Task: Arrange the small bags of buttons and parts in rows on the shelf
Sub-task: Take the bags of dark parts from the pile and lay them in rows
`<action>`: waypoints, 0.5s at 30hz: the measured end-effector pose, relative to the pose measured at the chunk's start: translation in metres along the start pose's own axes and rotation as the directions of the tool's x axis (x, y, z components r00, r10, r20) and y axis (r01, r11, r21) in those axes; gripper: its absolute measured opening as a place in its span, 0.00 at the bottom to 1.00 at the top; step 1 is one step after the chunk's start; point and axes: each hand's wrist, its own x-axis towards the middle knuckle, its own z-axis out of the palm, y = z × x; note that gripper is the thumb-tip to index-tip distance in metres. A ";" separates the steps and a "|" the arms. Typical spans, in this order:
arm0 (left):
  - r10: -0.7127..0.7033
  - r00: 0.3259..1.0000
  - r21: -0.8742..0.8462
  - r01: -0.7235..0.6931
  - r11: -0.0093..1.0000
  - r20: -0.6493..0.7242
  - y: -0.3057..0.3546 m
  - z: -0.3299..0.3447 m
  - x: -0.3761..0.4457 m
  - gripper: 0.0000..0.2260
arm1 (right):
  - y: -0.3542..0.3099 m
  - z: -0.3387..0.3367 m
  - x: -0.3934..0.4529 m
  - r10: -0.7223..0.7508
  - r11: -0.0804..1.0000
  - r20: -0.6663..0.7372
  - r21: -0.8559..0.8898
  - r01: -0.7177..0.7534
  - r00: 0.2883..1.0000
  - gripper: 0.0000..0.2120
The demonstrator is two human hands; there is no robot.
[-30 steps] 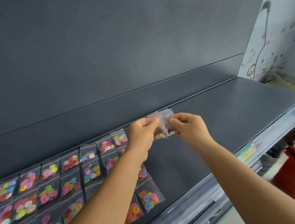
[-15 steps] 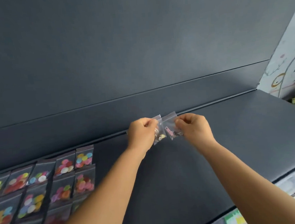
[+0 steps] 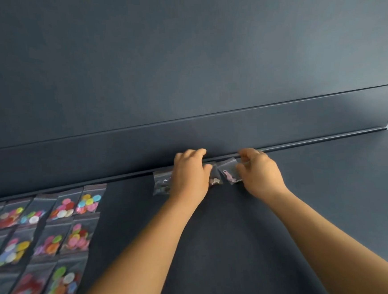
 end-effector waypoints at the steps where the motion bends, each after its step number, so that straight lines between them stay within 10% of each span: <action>1: 0.056 0.998 0.047 -0.056 0.997 -0.018 -0.002 0.000 -0.004 0.17 | 0.001 0.000 -0.001 -0.062 0.997 -0.002 -0.050 0.062 0.998 0.16; 6: 0.166 0.973 0.148 -0.190 0.971 0.160 -0.002 0.006 -0.024 0.11 | 0.006 0.005 -0.007 -0.276 0.949 0.137 -0.117 0.293 0.951 0.10; 15: 0.169 0.969 0.177 -0.201 0.963 0.180 -0.005 0.007 -0.025 0.10 | 0.004 0.012 -0.003 -0.250 0.960 0.126 -0.100 0.263 0.960 0.10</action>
